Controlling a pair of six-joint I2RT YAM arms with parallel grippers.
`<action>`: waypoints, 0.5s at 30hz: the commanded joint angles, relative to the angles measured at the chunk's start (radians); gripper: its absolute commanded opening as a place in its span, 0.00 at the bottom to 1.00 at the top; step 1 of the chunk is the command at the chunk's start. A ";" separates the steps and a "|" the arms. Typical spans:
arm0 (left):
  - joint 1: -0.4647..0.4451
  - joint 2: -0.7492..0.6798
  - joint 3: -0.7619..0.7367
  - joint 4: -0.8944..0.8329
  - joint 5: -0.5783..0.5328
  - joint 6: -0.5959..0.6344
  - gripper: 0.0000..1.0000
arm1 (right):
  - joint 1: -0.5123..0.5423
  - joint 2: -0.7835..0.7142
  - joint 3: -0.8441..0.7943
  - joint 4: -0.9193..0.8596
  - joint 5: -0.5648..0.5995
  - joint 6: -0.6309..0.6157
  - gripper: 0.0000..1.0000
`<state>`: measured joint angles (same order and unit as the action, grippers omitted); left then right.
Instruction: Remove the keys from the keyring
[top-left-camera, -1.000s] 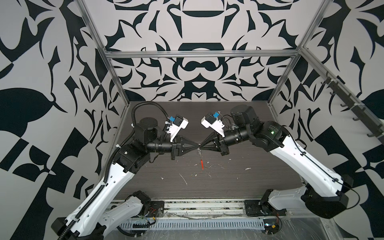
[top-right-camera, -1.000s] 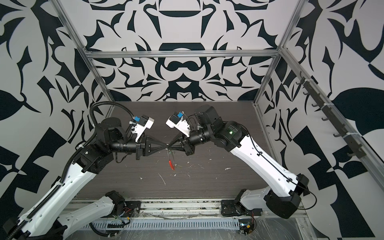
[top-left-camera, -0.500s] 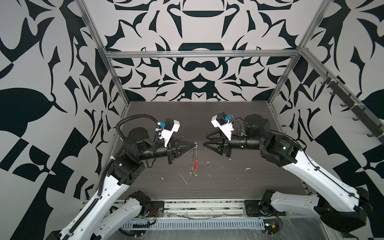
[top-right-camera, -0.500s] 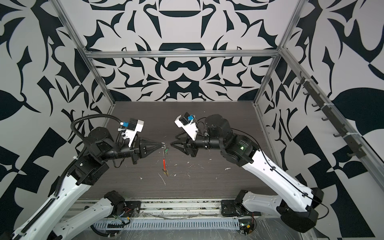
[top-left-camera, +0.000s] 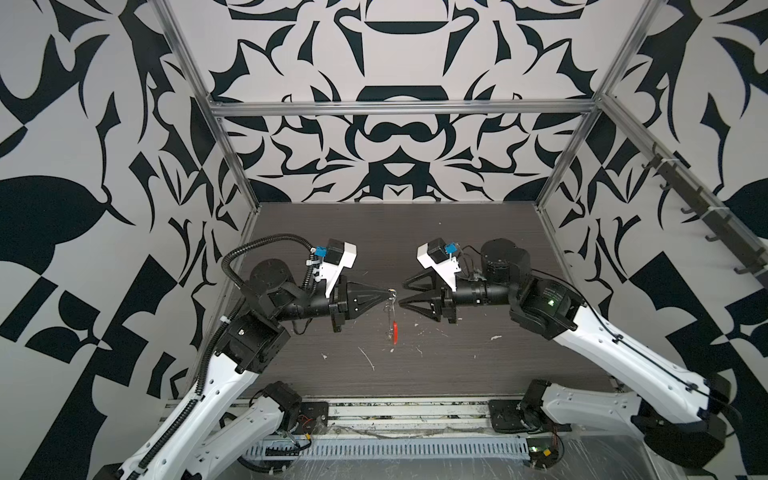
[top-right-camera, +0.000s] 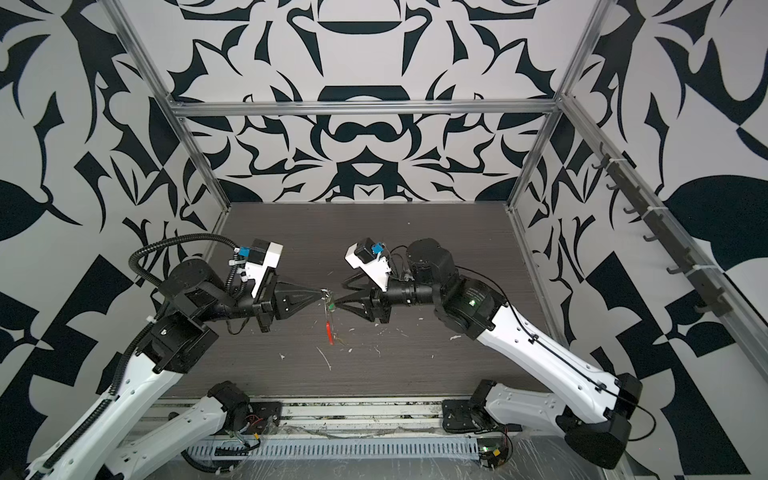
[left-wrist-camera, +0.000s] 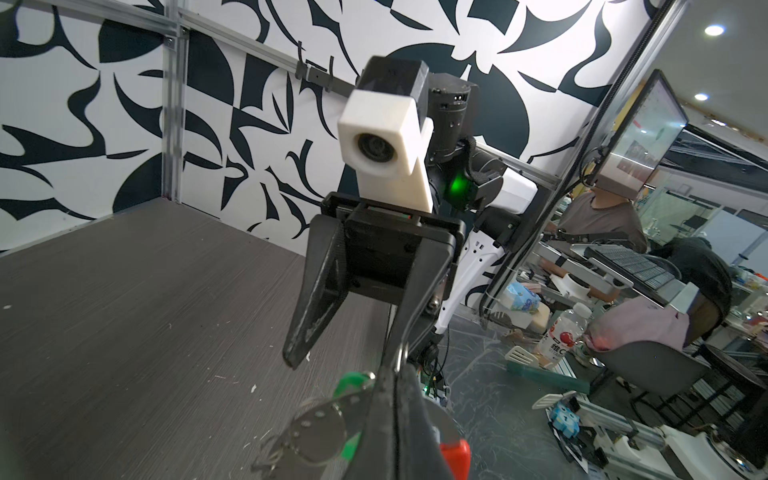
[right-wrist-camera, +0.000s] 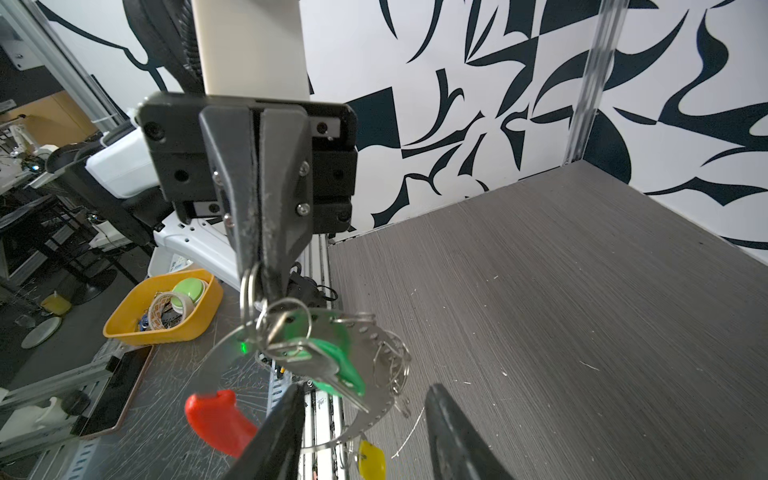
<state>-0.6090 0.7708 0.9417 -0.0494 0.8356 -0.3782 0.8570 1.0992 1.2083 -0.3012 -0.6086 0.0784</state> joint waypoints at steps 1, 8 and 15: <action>-0.003 0.005 -0.005 0.051 0.049 -0.018 0.00 | 0.001 -0.002 0.014 0.069 -0.039 0.004 0.51; -0.003 0.010 -0.011 0.063 0.047 -0.028 0.00 | 0.004 0.025 0.035 0.080 -0.070 0.023 0.49; -0.003 0.012 -0.015 0.056 0.014 -0.033 0.00 | 0.017 0.026 0.041 0.094 -0.078 0.034 0.43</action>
<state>-0.6090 0.7876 0.9390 -0.0227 0.8574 -0.4038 0.8623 1.1370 1.2087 -0.2626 -0.6605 0.1028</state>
